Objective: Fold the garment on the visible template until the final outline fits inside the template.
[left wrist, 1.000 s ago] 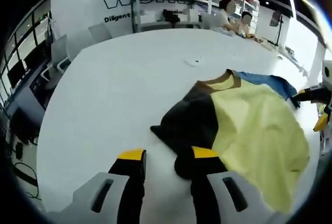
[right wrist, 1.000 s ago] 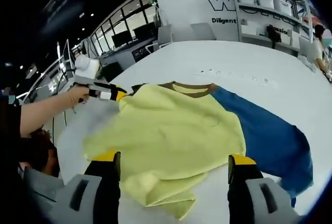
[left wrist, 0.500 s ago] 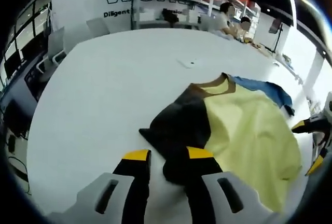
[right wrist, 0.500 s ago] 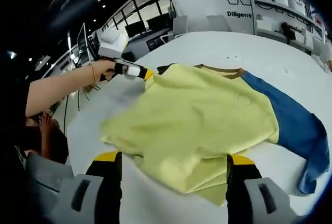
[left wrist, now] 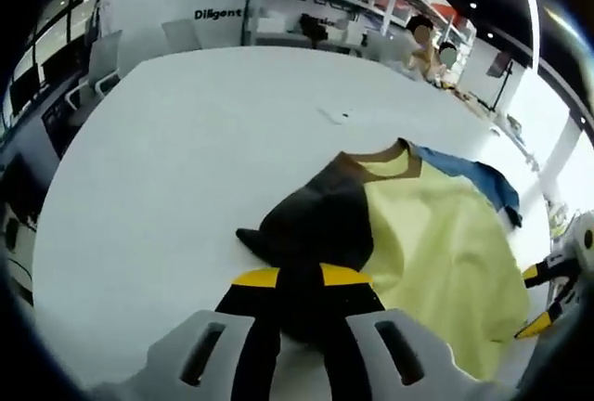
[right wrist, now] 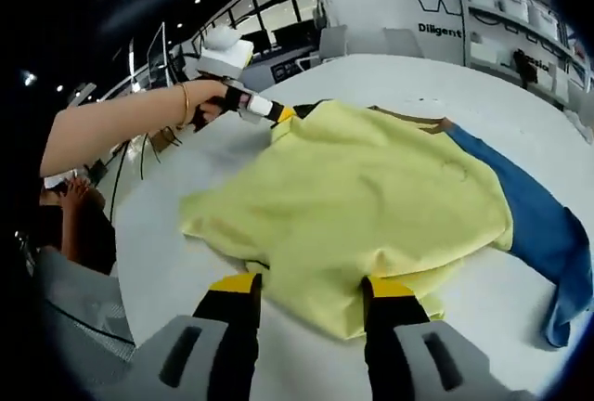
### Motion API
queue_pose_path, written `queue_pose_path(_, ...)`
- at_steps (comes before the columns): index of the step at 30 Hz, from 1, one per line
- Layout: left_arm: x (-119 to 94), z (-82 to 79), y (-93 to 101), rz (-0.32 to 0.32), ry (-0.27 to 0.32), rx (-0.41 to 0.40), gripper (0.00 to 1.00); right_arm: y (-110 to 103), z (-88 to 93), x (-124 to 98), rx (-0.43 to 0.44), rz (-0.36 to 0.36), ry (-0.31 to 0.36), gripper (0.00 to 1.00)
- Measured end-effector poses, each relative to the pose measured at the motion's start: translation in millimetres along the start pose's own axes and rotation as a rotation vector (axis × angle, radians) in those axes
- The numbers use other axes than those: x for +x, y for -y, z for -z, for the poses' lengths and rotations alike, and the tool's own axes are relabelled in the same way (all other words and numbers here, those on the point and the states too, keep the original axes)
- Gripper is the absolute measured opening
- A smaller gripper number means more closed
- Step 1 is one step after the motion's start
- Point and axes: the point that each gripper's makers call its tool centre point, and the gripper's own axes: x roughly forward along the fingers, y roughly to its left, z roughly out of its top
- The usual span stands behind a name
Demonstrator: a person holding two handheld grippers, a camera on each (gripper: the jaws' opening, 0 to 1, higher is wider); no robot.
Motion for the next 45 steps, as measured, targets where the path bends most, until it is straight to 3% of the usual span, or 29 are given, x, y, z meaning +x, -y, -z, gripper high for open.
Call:
queue_pose_path(2, 1.9, 1.1, 2.1, 0.012, -0.001, -0.02, 0.04, 2.5, -3.0, 0.5, 0.028, 0.015, 0.031, 0.35)
queue_pose_path(4, 1.7, 0.9, 1.7, 0.006, 0.0, -0.012, 0.03, 2.7, 0.9, 0.5, 0.028, 0.004, 0.021, 0.26)
queue_pose_path(7, -0.9, -0.8, 0.7, -0.017, 0.005, 0.044, 0.0, 12.0, 2.1, -3.8, -0.05, 0.053, 0.03, 0.09)
queue_pose_path(9, -4.4, -2.3, -5.1, -0.047, 0.008, 0.088, 0.0, 13.6, -1.2, -9.7, -0.027, 0.049, 0.054, 0.0)
queue_pose_path(15, -17.4, -9.1, -22.7, -0.093, 0.029, 0.126, 0.0, 26.1, -0.2, -20.9, -0.005, 0.081, 0.05, 0.0)
queue_pose_path(20, -22.5, -7.1, -38.2, -0.13, 0.006, 0.156, 0.0, 35.6, 2.3, -33.8, 0.052, 0.091, 0.035, 0.0)
queue_pose_path(24, -23.1, -6.4, -44.9, -0.148, -0.003, 0.178, 0.0, 35.1, 1.0, -42.4, 0.11, 0.06, 0.038, 0.0)
queue_pose_path(30, -20.6, -5.5, -48.0, -0.164, -0.012, 0.191, 0.0, 31.6, 2.1, -49.2, 0.118, 0.043, 0.015, 0.0)
queue_pose_path(32, -21.1, -7.3, -49.8, -0.176, -0.013, 0.208, 0.0, 17.1, -0.7, -53.0, 0.196, -0.038, 0.013, 0.0)
queue_pose_path(36, -22.6, -9.9, -53.9, -0.212, -0.022, 0.275, 0.0, 5.1, -5.1, -56.3, 0.301, -0.122, 0.009, 0.0)
queue_pose_path(45, -28.1, -16.2, -53.2, -0.197, 0.0, 0.272, 0.0, 10.2, 3.0, -47.0, 0.29, -0.079, -0.018, 0.0)
